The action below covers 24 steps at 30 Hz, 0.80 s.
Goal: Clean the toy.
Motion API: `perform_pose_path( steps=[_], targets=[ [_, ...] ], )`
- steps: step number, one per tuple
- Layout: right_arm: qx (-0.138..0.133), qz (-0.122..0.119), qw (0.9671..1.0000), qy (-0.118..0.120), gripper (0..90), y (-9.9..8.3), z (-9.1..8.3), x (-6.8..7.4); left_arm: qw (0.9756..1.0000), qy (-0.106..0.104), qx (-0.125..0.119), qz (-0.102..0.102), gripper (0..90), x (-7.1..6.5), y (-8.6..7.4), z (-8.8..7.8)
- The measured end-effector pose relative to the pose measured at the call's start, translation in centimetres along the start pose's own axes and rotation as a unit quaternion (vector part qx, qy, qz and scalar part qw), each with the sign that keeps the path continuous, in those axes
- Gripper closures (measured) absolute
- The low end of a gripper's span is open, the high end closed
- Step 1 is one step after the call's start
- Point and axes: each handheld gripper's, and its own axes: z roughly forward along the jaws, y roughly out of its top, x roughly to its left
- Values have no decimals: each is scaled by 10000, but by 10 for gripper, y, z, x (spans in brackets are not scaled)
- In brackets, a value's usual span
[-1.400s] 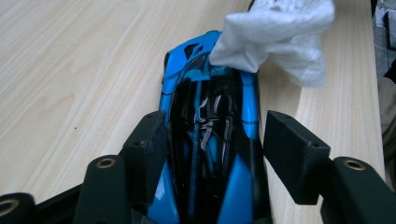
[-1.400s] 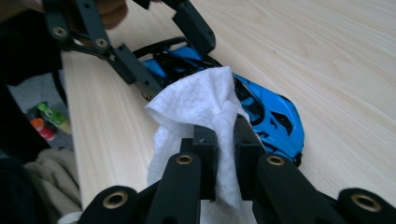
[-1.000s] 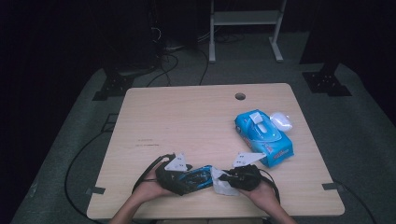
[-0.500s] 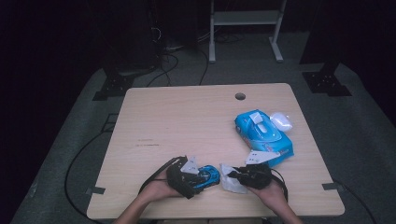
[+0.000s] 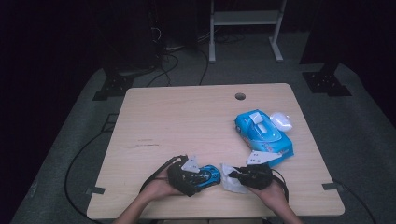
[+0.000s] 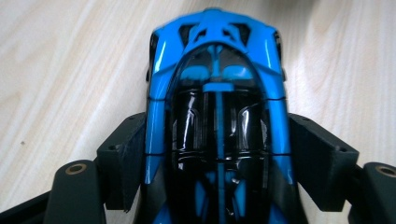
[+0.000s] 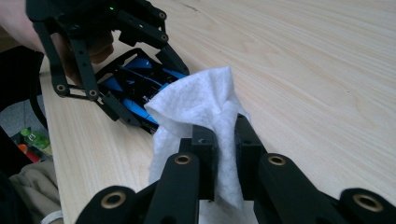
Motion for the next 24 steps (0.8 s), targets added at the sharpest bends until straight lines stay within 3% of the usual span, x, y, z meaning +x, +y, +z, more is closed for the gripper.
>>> perform_pose_path(
  steps=[3, 15, 24],
  targets=[
    [-15, 37, 10000, -11, 817, 0, -1, -1, 9999, 7, 111, 50, 280, -1, 1, 0],
    [-26, 50, 10000, -39, 814, 0, -3, -3, 9999, 88, 43, 134, 282, -2, 3, -1],
    [-91, 63, 9999, -120, 814, 2, -10, -7, 9996, 227, -68, 124, 282, 7, 12, -8]
  ],
)
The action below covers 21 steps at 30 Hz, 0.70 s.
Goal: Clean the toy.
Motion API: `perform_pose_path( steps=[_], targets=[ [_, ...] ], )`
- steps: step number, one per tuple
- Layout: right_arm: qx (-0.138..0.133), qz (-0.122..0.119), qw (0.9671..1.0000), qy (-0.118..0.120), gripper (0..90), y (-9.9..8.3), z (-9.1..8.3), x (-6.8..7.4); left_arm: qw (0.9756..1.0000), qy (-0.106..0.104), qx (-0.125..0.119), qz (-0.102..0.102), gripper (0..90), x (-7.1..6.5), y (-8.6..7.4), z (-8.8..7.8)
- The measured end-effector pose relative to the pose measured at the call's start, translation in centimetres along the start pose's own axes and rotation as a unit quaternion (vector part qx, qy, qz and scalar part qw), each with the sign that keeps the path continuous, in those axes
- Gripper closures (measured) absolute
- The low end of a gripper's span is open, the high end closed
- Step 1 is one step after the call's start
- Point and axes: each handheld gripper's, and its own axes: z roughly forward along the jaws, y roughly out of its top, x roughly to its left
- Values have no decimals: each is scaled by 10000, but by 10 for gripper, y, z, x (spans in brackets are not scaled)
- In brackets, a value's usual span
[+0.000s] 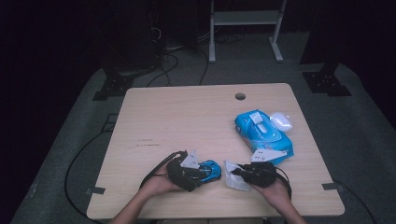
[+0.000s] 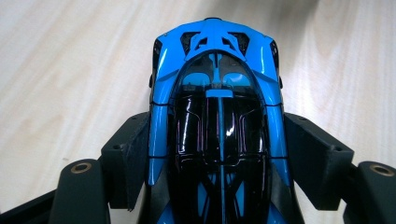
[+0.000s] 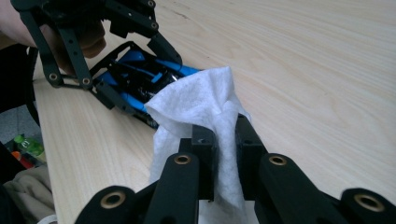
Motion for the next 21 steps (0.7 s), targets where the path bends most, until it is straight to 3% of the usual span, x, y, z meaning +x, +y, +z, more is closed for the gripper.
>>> perform_pose_path(
  steps=[10, 18, 21],
  targets=[
    [51, 94, 9992, -391, 814, 1, -11, -24, 9994, 288, -133, -136, 282, 39, 23, 4],
    [426, 44, 9970, -641, 807, -8, -10, -40, 9990, 370, 138, -201, 281, 58, 27, 31],
    [556, 136, 9968, -560, 754, -14, -8, -44, 9988, 351, 238, -246, 281, 59, 23, 39]
  ],
)
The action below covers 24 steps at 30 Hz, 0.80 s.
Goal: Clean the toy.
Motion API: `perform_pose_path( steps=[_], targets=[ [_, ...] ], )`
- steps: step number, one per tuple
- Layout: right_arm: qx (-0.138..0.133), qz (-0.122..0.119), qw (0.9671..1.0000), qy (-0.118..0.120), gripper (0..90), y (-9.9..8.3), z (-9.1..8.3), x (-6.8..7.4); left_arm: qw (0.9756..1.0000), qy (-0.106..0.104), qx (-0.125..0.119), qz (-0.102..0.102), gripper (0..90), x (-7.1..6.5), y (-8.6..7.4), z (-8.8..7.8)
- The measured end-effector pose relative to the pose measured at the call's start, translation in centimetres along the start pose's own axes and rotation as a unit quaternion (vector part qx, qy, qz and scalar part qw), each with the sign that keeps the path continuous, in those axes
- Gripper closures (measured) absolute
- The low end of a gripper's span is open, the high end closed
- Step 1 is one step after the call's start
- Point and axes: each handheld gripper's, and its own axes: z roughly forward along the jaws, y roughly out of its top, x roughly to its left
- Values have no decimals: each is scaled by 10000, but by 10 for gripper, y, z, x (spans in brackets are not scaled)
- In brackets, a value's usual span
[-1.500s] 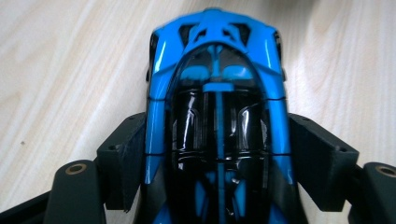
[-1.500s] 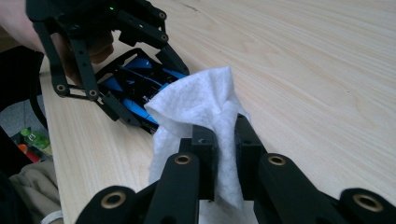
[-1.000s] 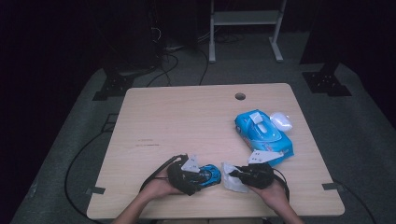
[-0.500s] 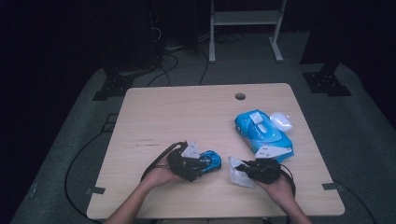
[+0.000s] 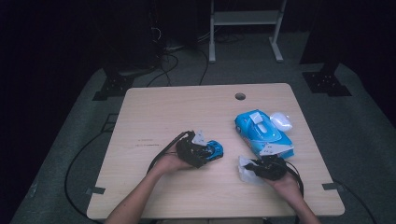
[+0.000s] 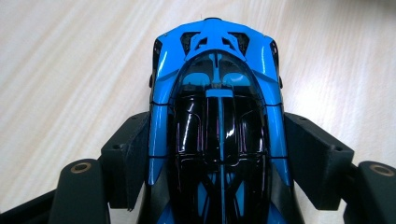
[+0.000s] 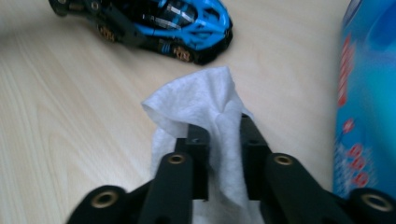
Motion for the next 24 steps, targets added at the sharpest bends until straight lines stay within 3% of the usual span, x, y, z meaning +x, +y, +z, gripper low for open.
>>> perform_pose_path(
  steps=[3, 5, 6, 8, 10, 18, 24],
  targets=[
    [123, 86, 9999, 41, 648, -6, 4, -2, 9996, -135, -142, -215, 279, 4, -4, 2],
    [137, 115, 9998, 84, 621, -6, 4, -3, 9994, -164, -166, -255, 276, 5, -5, 2],
    [39, 65, 10000, 62, 569, -4, 1, -1, 9992, -194, -188, -300, 272, 5, -5, 2],
    [-68, 66, 9999, 82, 547, -2, -2, -1, 9991, -150, -313, -235, 260, 5, -6, -1],
    [-190, 24, 9998, 50, 521, 0, -6, 0, 9985, -65, -440, -309, 214, 5, -5, -6],
    [-340, 56, 9994, 47, 502, 0, -12, -2, 9967, 47, -722, -361, 185, 7, -7, -24],
    [-444, 91, 9990, 23, 492, 0, -17, -3, 9965, 101, -746, -374, 178, 6, -13, -34]
  ],
)
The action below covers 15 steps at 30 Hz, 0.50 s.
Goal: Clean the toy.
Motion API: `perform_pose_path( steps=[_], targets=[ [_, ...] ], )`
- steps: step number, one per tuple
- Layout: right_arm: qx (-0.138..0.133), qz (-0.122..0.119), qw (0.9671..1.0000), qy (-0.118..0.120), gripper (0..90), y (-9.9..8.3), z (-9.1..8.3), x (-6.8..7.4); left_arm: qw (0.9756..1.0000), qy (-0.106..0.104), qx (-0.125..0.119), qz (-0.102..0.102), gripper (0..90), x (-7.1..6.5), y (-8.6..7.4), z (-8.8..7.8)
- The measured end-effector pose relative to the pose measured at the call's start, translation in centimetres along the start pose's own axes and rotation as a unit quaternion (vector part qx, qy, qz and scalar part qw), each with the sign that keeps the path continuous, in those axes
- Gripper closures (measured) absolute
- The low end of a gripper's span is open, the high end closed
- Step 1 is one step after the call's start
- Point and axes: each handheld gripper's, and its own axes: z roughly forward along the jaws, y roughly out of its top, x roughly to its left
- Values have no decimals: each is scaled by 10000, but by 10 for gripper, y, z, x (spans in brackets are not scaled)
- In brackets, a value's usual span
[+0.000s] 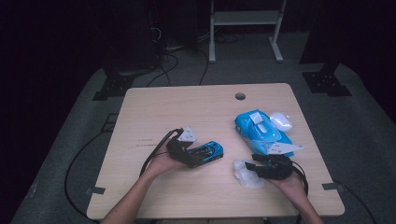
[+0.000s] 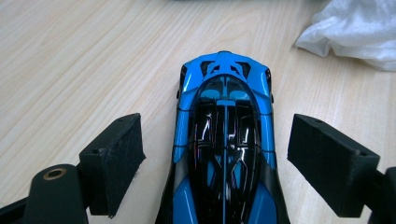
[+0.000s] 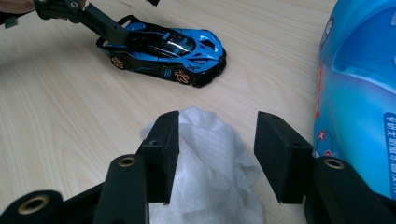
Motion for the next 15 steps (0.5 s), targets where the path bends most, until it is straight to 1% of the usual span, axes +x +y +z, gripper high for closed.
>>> perform_pose_path(
  steps=[1, 4, 8, 11, 15],
  targets=[
    [-4, 1, 10000, -1, 492, 0, 0, 0, 10000, 11, -80, 6, 178, 0, -1, -3],
    [-25, 11, 10000, 3, 489, -1, -1, 0, 9999, 14, -118, -34, 178, 0, -3, -6],
    [-31, 15, 10000, 3, 485, -1, -2, 0, 9998, 68, -172, -51, 177, -2, -9, -12],
    [-37, 24, 10000, 9, 484, -1, -2, 0, 9998, 68, -153, -59, 170, -2, -11, -15],
    [-65, 39, 10000, 0, 482, -2, -3, -1, 9996, 106, -240, -84, 170, -4, -17, -22]
  ],
)
